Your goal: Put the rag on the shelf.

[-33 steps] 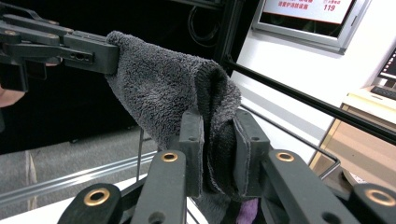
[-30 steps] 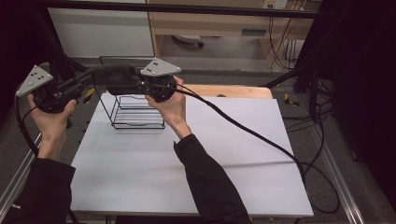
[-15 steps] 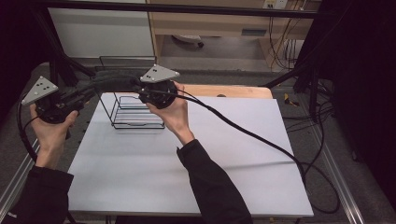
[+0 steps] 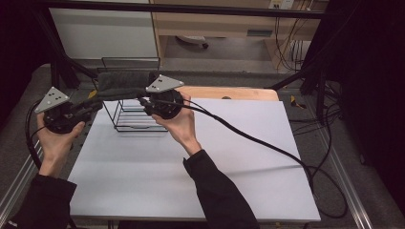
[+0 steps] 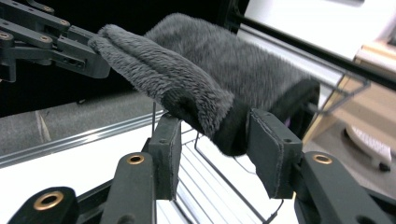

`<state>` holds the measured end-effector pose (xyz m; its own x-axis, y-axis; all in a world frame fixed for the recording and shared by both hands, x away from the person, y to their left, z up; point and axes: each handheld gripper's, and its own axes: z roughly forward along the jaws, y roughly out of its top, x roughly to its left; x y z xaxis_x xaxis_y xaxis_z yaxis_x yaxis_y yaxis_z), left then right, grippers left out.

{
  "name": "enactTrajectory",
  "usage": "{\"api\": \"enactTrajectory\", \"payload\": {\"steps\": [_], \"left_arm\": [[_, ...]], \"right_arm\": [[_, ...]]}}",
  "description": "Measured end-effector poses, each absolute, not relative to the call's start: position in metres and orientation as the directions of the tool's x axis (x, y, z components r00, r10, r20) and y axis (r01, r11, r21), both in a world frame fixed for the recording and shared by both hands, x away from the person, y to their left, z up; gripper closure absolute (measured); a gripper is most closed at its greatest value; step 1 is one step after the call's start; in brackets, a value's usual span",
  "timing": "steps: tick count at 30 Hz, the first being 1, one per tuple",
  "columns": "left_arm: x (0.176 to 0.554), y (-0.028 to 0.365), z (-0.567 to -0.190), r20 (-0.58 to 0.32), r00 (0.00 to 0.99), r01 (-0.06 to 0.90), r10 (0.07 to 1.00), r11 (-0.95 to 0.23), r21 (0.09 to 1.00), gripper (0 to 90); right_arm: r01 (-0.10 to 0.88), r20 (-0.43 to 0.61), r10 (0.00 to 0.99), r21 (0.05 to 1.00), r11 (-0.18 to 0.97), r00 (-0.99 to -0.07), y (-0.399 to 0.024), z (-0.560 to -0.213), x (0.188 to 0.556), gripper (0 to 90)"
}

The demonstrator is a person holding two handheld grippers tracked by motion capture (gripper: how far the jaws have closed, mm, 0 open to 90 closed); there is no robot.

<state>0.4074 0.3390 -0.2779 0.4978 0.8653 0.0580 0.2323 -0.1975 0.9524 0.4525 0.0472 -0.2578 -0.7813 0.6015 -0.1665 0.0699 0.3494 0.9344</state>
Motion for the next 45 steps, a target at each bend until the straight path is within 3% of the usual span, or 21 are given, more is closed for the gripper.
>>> {"api": "enactTrajectory", "payload": {"steps": [15,21,26,36,40,45], "left_arm": [[0.43,0.332,-0.305,0.024,0.481,0.328,0.876,-0.205,0.922,68.0],[0.439,0.33,-0.317,0.007,0.471,0.355,0.882,-0.197,0.914,64.0],[0.434,0.336,-0.321,-0.018,0.46,0.371,0.888,-0.174,0.912,55.9],[0.419,0.331,-0.335,-0.041,0.473,0.436,0.88,-0.194,0.879,35.2],[0.414,0.323,-0.345,-0.041,0.507,0.459,0.861,-0.23,0.858,28.2],[0.41,0.311,-0.355,-0.066,0.542,0.481,0.838,-0.246,0.841,19.2]], "right_arm": [[0.241,0.005,0.621,0.924,0.297,-0.784,0.045,-0.299,0.477,61.3],[0.256,0.02,0.629,0.924,0.286,-0.777,0.046,-0.315,0.49,58.3],[0.244,0.017,0.626,0.929,0.279,-0.78,0.036,-0.318,0.485,49.4],[0.288,0.066,0.6,0.915,0.282,-0.797,0.0,-0.317,0.466,17.5],[0.306,0.076,0.614,0.91,0.279,-0.785,-0.021,-0.317,0.459,8.7],[0.33,0.082,0.636,0.901,0.282,-0.767,-0.051,-0.322,0.452,4.4]]}}
